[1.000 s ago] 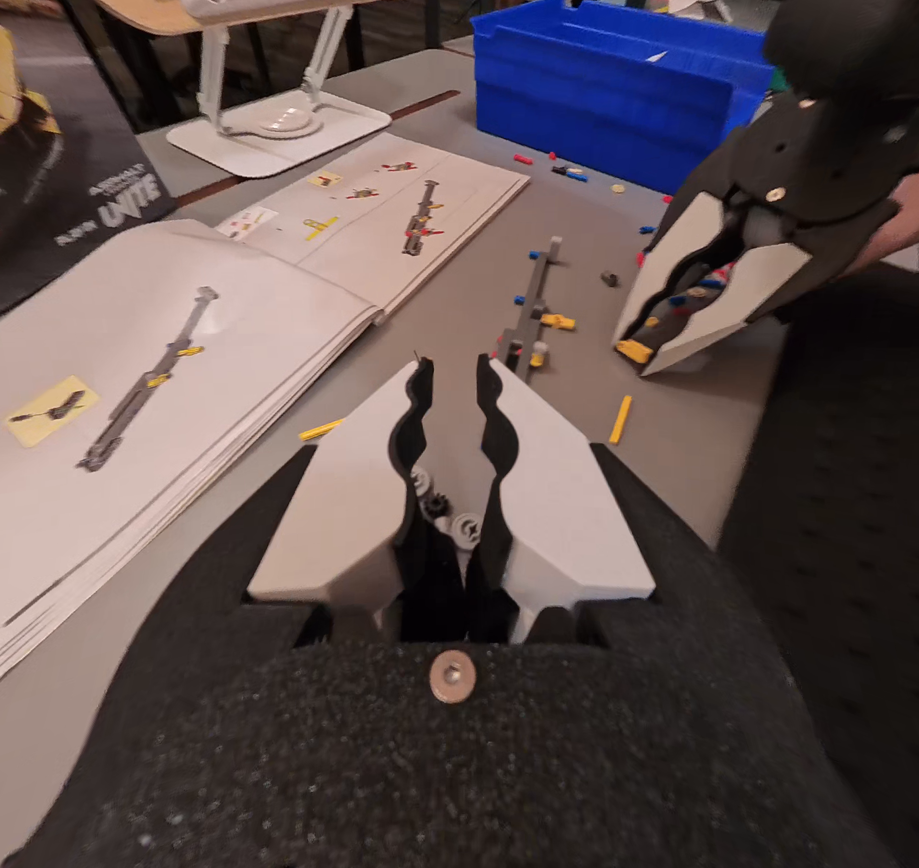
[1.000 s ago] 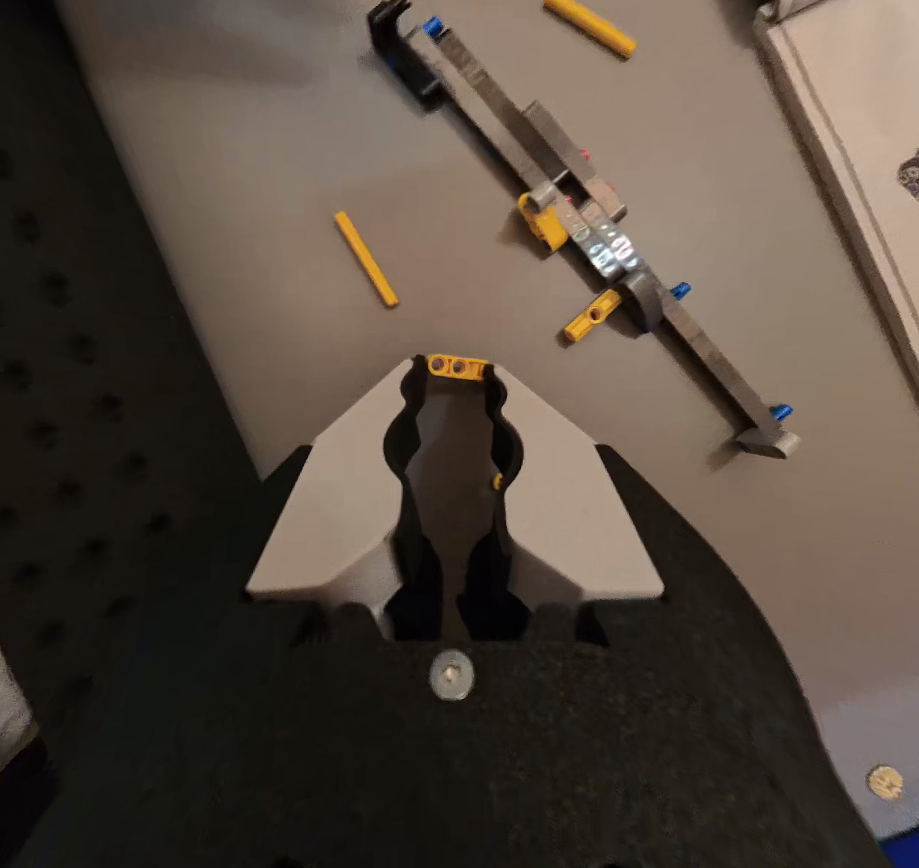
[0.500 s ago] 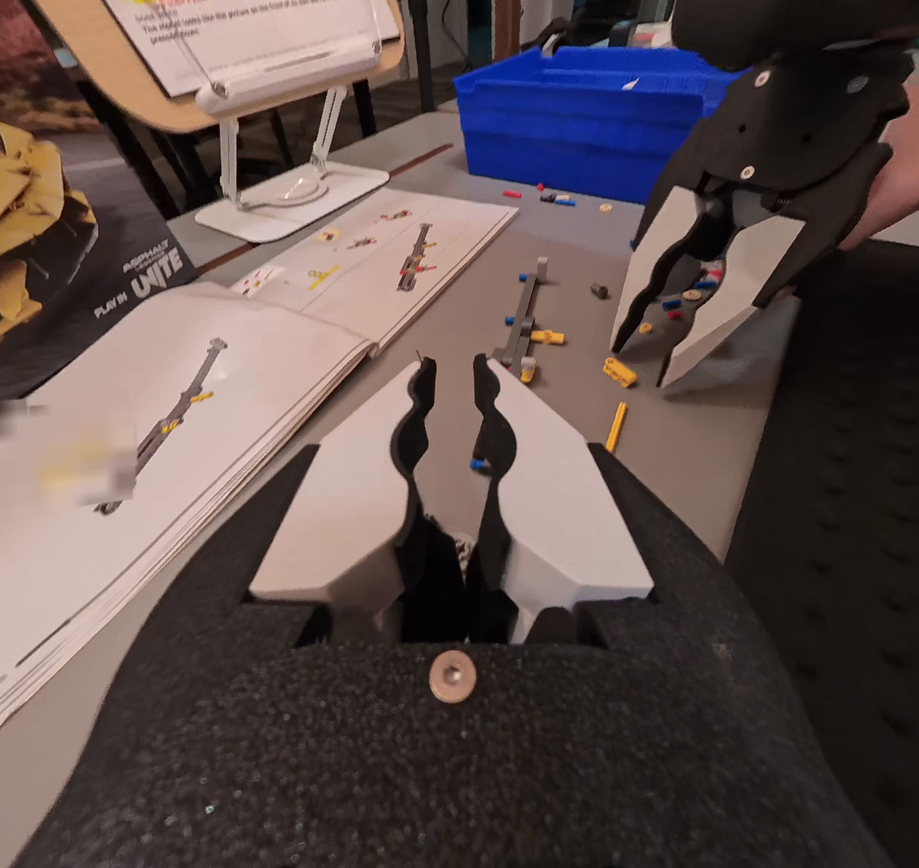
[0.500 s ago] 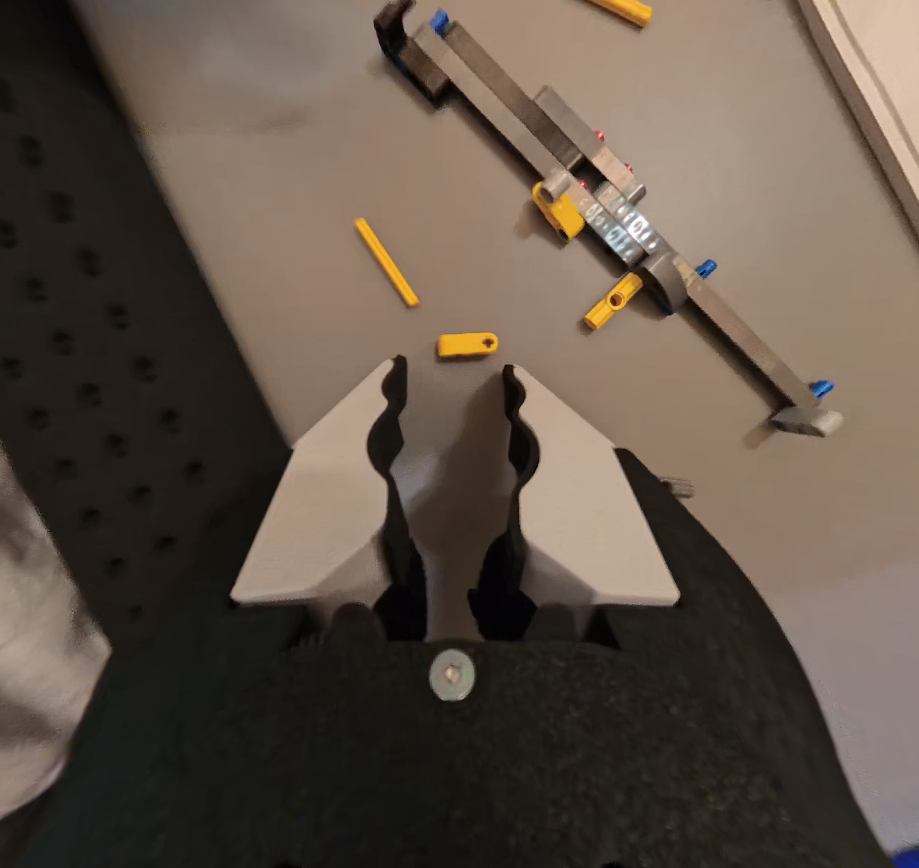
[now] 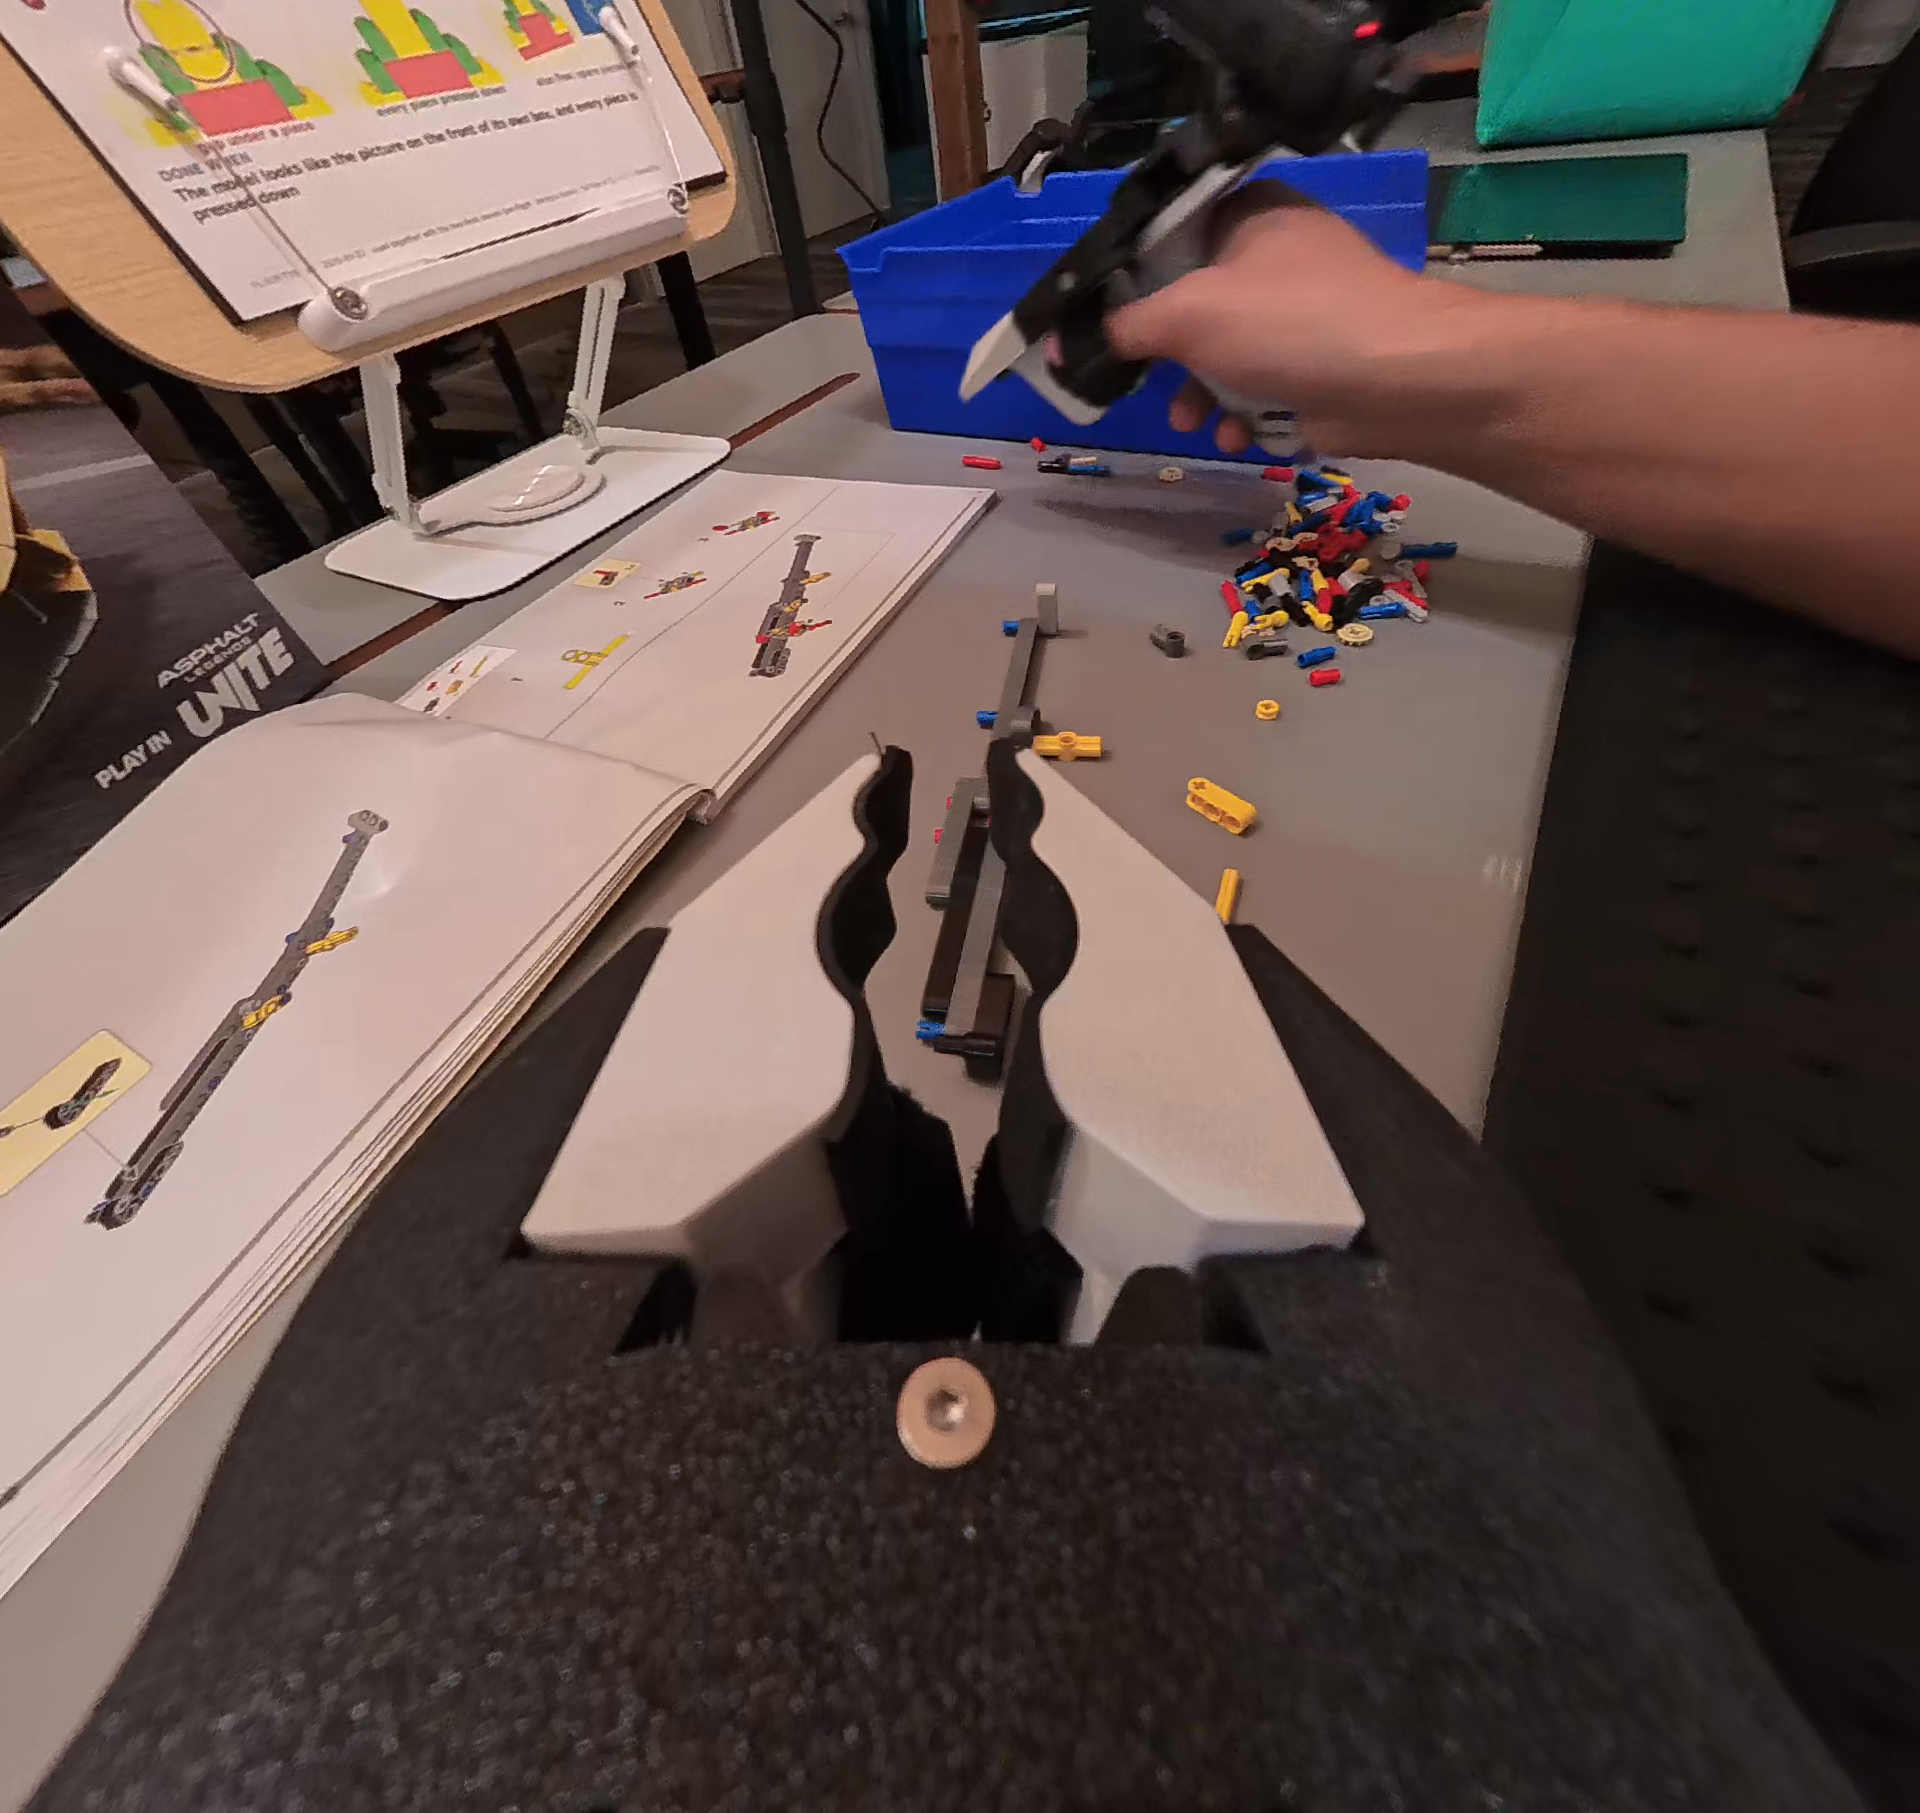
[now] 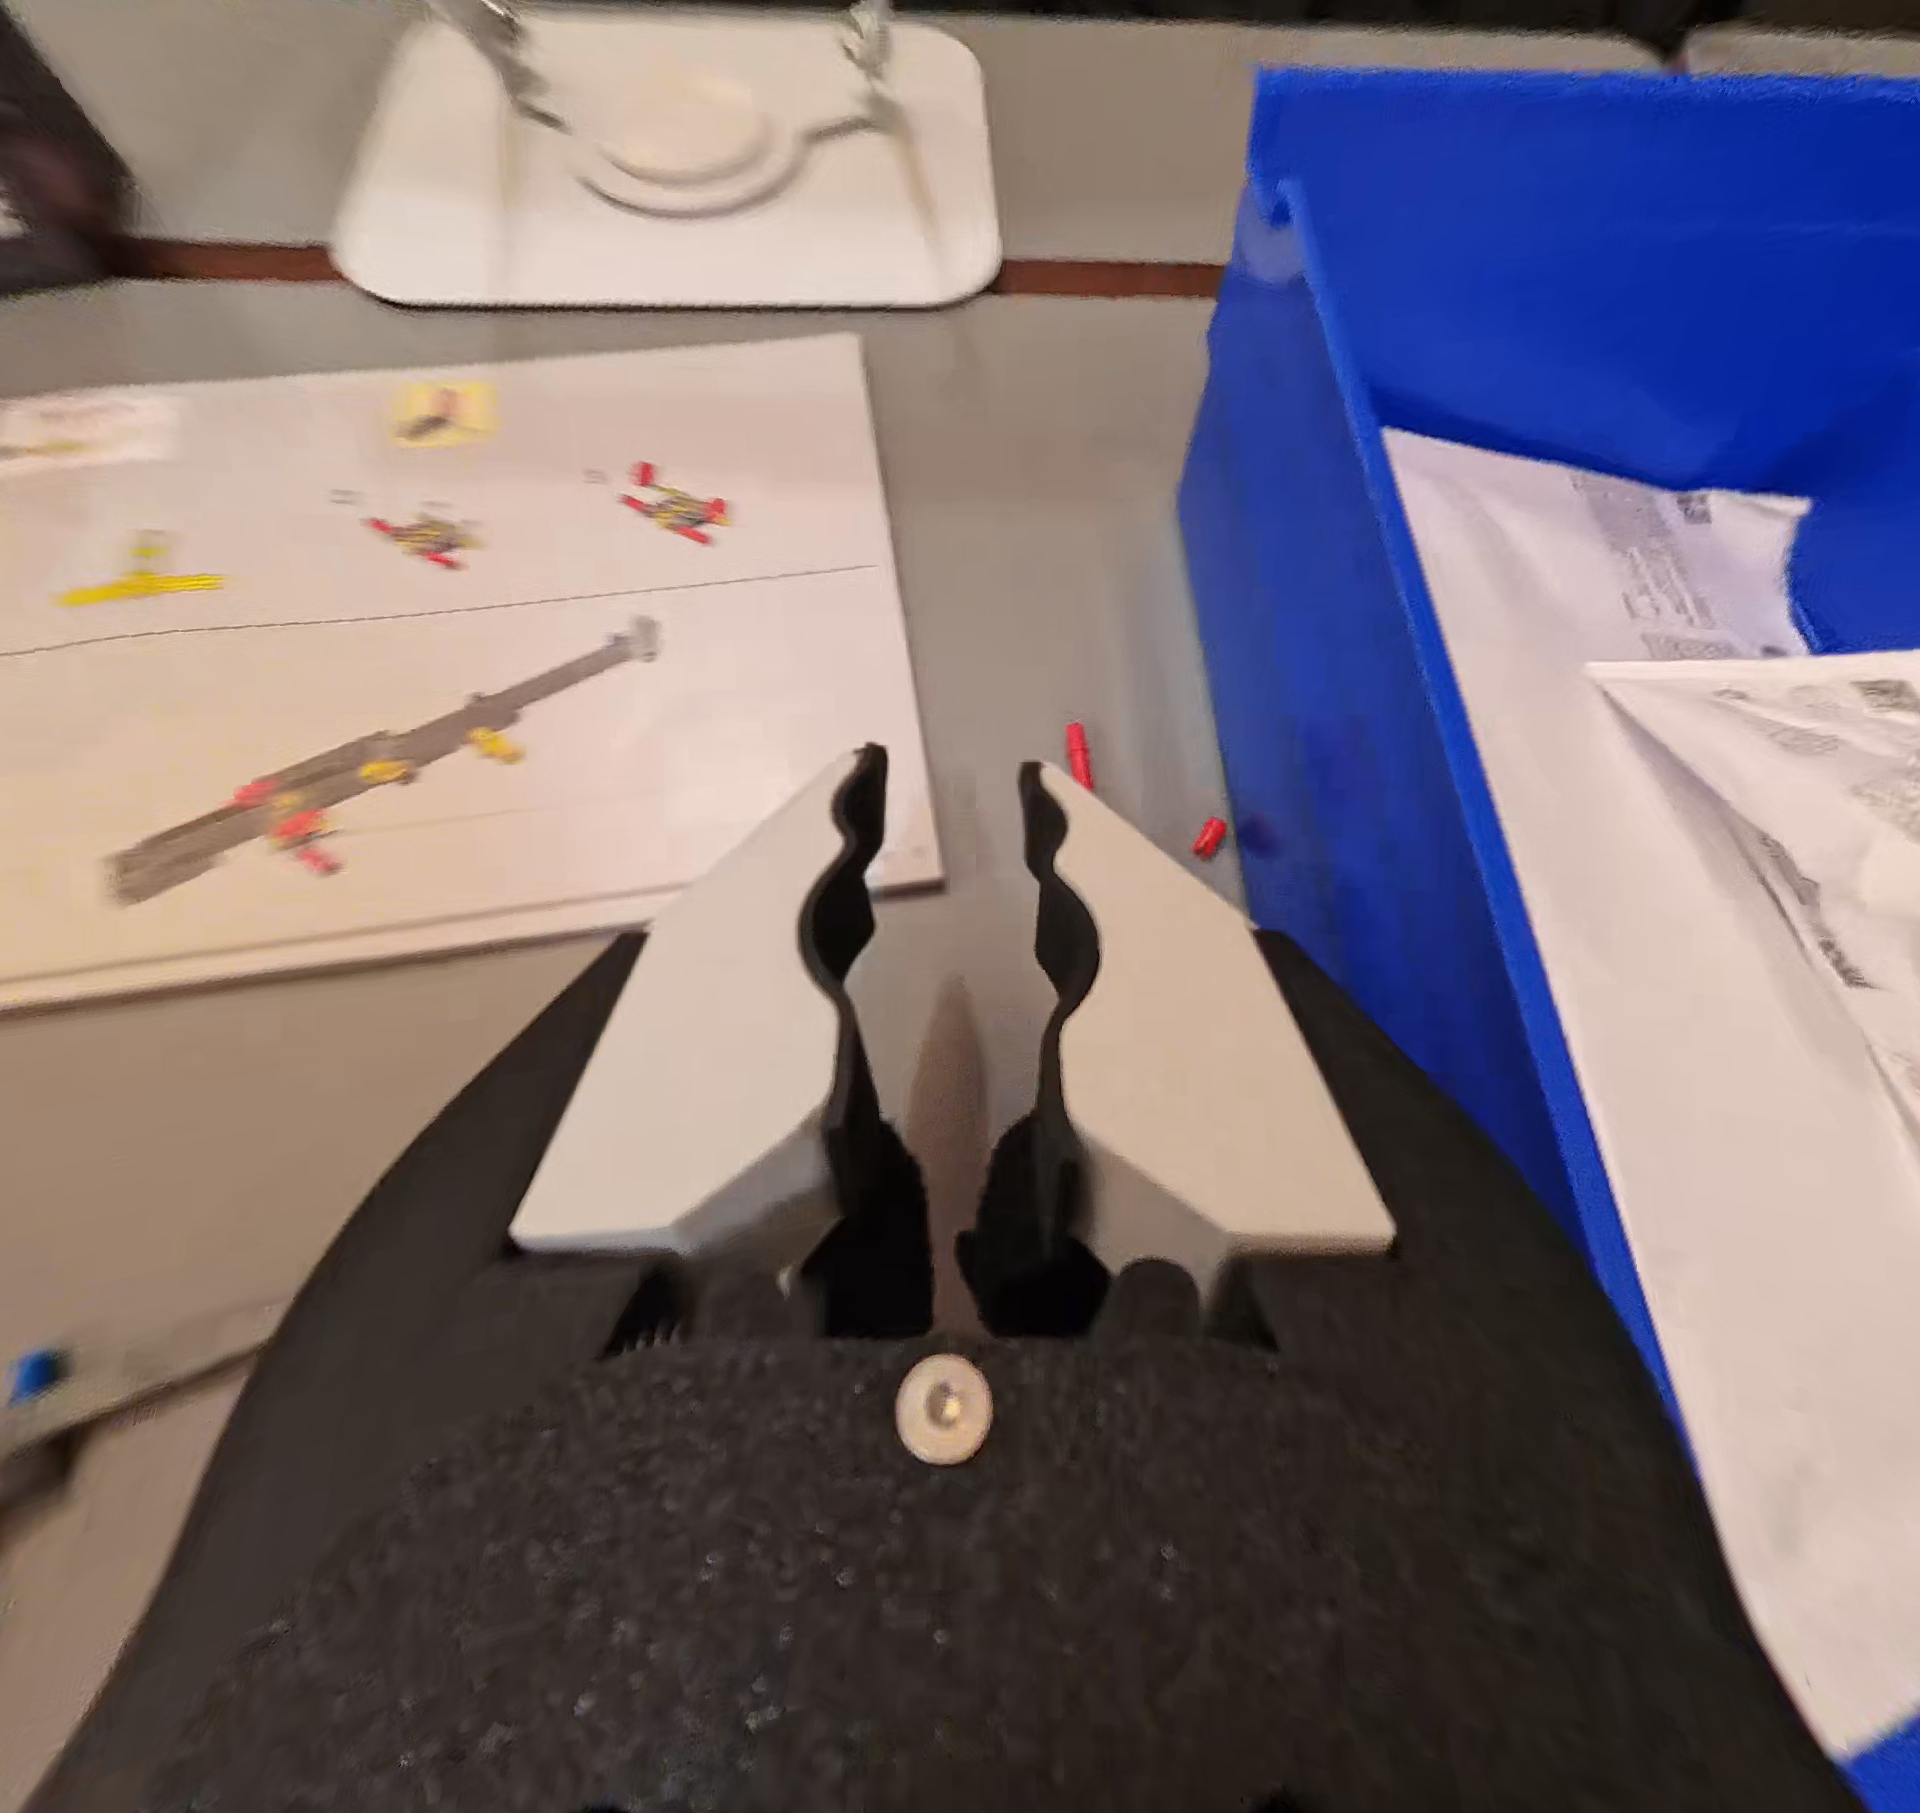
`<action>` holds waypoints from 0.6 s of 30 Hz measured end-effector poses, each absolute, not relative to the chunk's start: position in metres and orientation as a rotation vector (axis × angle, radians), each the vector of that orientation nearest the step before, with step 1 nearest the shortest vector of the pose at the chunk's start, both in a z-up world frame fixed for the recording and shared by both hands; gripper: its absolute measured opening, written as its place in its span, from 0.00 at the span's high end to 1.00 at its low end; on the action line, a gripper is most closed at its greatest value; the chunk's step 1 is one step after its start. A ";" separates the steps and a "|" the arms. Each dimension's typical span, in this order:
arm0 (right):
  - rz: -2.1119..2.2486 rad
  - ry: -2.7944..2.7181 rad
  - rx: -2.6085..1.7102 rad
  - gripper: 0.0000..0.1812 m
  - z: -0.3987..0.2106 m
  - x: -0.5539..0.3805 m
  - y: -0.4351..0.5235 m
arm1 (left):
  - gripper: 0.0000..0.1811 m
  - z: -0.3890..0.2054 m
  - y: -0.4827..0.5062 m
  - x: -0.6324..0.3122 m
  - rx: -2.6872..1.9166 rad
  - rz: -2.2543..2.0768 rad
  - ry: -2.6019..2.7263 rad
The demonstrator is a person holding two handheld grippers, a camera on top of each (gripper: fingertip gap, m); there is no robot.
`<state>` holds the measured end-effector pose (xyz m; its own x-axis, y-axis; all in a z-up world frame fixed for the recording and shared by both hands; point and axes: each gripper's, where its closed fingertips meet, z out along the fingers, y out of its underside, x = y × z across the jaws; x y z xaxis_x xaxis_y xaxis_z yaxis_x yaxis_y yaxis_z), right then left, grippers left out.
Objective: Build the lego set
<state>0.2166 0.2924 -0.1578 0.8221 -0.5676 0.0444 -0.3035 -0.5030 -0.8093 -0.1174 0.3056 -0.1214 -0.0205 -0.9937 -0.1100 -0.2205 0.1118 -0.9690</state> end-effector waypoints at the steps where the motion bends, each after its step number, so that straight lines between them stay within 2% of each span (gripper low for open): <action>1: -0.383 0.666 -2.166 0.86 -0.166 0.223 0.297 | 0.93 -0.121 0.304 -0.118 -1.270 -1.013 1.433; 10: -0.743 0.708 -2.286 0.92 -0.188 0.263 0.289 | 0.93 -0.114 0.283 -0.126 -1.168 -1.069 1.482; 18: -0.610 0.728 -2.373 0.93 -0.212 0.259 0.294 | 0.92 -0.101 0.280 -0.131 -1.255 -1.343 1.419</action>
